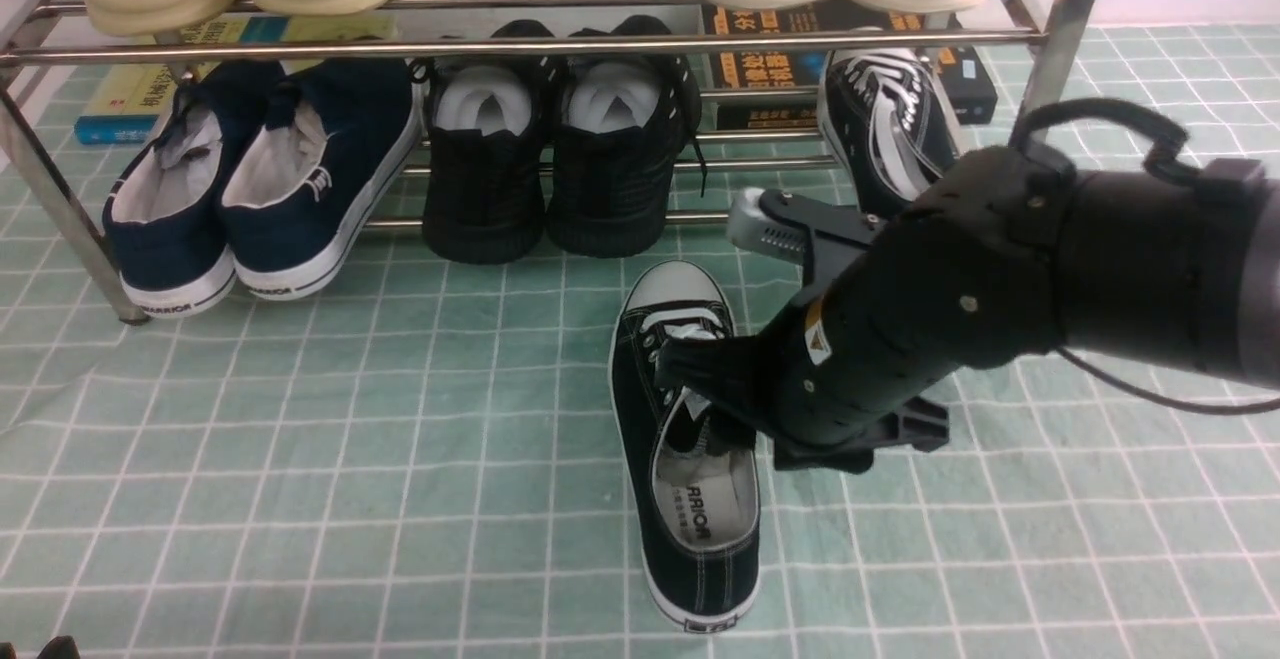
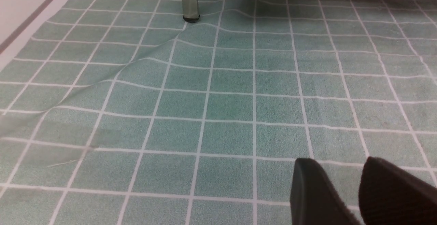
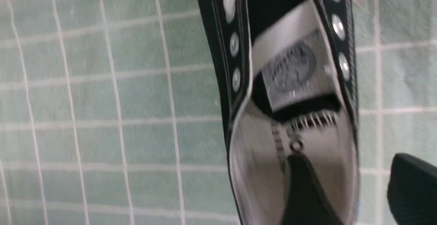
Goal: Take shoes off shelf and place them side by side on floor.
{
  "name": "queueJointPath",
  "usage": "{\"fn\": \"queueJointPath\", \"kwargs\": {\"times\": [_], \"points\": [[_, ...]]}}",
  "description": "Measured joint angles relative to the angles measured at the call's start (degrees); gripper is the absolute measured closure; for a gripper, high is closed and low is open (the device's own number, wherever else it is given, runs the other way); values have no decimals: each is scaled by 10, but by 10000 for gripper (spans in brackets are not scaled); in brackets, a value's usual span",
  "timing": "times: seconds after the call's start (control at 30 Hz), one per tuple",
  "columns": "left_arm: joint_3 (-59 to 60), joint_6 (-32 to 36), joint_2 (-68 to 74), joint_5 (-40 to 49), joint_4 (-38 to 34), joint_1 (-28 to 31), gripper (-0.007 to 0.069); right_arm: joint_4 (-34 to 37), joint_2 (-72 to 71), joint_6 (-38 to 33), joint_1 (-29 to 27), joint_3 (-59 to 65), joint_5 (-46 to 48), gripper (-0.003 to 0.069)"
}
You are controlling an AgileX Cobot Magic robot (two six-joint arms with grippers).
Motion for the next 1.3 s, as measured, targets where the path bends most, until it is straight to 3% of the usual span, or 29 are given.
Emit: {"fn": "queueJointPath", "kwargs": {"times": [0.13, 0.27, 0.5, 0.7, 0.97, 1.3], "points": [[0, 0, 0, 0, 0, 0, 382, 4, -22, -88, -15, -51, 83, 290], [0, 0, 0, 0, 0, 0, 382, 2, -28, -187, -60, -146, 179, 330], [0, 0, 0, 0, 0, 0, 382, -22, 0, -261, -142, -185, 137, 405], [0, 0, 0, 0, 0, 0, 382, -25, 49, -373, -174, -187, 87, 382], [0, 0, 0, 0, 0, 0, 382, -66, 82, -405, -174, -187, 28, 296], [0, 0, 0, 0, 0, 0, 382, -152, 105, -381, -174, -190, -46, 277]]}}
